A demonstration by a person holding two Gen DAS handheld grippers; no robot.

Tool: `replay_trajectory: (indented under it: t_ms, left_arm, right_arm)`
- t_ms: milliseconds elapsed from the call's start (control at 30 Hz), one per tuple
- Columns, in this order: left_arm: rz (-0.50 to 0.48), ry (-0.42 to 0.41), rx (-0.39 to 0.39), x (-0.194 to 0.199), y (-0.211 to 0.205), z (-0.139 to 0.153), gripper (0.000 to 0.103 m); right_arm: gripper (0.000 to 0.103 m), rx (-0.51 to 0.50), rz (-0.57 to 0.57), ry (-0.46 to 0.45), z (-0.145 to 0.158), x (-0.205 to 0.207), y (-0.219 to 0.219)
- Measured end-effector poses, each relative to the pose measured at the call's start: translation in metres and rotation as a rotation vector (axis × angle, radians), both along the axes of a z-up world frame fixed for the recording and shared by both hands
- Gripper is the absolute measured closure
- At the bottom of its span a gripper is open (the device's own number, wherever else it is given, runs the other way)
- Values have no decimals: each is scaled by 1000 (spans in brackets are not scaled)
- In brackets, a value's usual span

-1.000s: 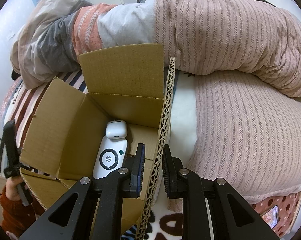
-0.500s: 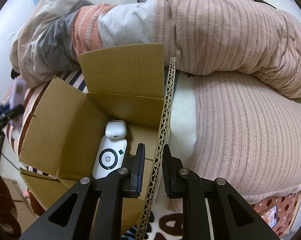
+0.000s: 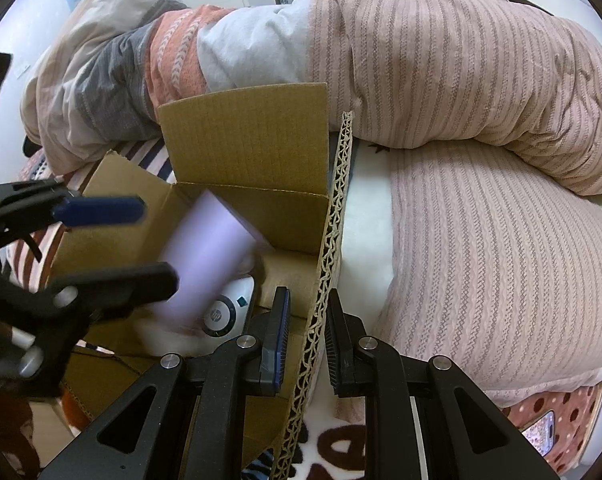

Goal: Organize rigid objects
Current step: 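Drop the lavender box into the cardboard box with the left tool, then grasp the clear pump bottle with the left tool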

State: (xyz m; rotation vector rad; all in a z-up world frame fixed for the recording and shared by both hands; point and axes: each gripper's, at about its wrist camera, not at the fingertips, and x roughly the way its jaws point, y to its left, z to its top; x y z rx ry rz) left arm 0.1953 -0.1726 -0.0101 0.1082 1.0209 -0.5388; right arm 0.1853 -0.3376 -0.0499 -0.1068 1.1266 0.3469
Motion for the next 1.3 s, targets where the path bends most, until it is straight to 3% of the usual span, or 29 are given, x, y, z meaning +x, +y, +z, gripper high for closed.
replay_trajectory:
  t_ms: [267, 433, 600, 767, 867, 900, 967, 1000, 1100, 1167, 1300]
  left_arm:
    - [159, -152, 11, -29, 97, 19, 21]
    - [237, -138, 39, -44, 167, -27, 21]
    - [202, -97, 78, -52, 176, -93, 21]
    - [234, -113, 134, -38, 159, -127, 22]
    - [222, -91, 48, -21, 148, -141, 23]
    - [222, -101, 55, -18, 145, -142, 23]
    - [228, -128, 132, -8, 133, -147, 27]
    - [232, -130, 154, -3, 128, -148, 37]
    - [225, -56, 118, 13, 124, -156, 59]
    - [236, -46, 143, 18, 123, -162, 75]
    - [232, -58, 142, 14, 123, -158, 75]
  right_arm:
    - [90, -5, -1, -2, 0, 0, 2]
    - [90, -4, -3, -1, 0, 0, 2]
    - [90, -8, -3, -1, 0, -1, 3]
    - [90, -3, -8, 2, 0, 0, 2]
    - [90, -1, -9, 4, -1, 0, 1]
    - [90, -2, -8, 7, -2, 0, 1]
    - [90, -4, -5, 8, -2, 0, 1]
    - [90, -5, -3, 8, -2, 0, 1]
    - [90, 0, -5, 10, -2, 1, 1]
    - [90, 1, -5, 10, -2, 1, 0]
    - [90, 0, -4, 10, -2, 1, 1]
